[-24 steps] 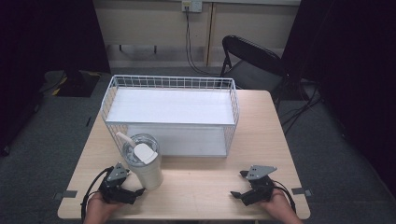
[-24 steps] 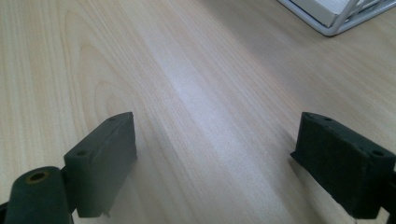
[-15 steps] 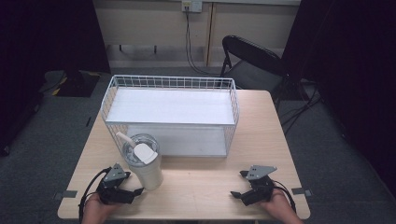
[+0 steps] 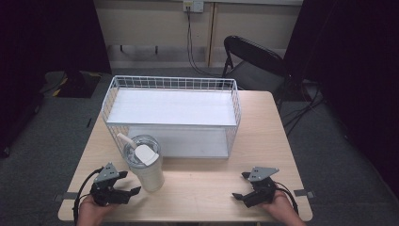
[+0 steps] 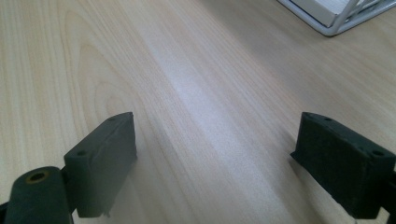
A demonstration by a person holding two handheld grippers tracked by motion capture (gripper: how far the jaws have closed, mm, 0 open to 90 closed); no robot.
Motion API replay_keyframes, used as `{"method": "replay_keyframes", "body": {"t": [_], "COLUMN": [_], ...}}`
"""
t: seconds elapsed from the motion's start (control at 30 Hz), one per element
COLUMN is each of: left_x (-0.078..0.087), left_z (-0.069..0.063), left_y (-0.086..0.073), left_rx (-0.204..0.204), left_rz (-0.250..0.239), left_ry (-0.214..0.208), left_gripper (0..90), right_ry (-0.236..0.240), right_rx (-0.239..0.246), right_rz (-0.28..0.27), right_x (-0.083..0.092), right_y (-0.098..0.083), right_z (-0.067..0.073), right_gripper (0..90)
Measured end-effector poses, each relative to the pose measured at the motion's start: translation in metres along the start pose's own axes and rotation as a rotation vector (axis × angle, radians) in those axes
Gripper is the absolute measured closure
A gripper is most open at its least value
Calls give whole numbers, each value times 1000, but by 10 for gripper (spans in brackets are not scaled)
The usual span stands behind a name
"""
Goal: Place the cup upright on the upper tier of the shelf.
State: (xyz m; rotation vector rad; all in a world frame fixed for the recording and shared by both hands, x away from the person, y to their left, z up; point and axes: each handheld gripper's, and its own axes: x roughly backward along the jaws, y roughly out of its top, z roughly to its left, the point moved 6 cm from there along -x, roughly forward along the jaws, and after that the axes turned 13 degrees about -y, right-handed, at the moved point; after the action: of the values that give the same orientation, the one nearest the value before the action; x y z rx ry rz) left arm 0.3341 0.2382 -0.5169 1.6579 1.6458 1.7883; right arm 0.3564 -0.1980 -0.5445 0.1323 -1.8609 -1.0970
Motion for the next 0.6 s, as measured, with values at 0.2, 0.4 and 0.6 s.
{"method": "replay_keyframes", "body": {"t": [0.2, 0.4, 0.6], "left_x": [5, 12, 16], "left_z": [-3, -6, -13], "left_y": [8, 16, 27], "left_rx": [-14, -23, -45], "left_rz": [-3, -48, -89], "left_ry": [13, 3, -17], "left_gripper": [164, 166, 159], "right_ry": [0, 0, 0], "right_rx": [0, 0, 0], "right_rz": [0, 0, 0], "right_x": [0, 0, 0], "right_y": [0, 0, 0], "right_z": [0, 0, 0], "right_gripper": [122, 122, 122]}}
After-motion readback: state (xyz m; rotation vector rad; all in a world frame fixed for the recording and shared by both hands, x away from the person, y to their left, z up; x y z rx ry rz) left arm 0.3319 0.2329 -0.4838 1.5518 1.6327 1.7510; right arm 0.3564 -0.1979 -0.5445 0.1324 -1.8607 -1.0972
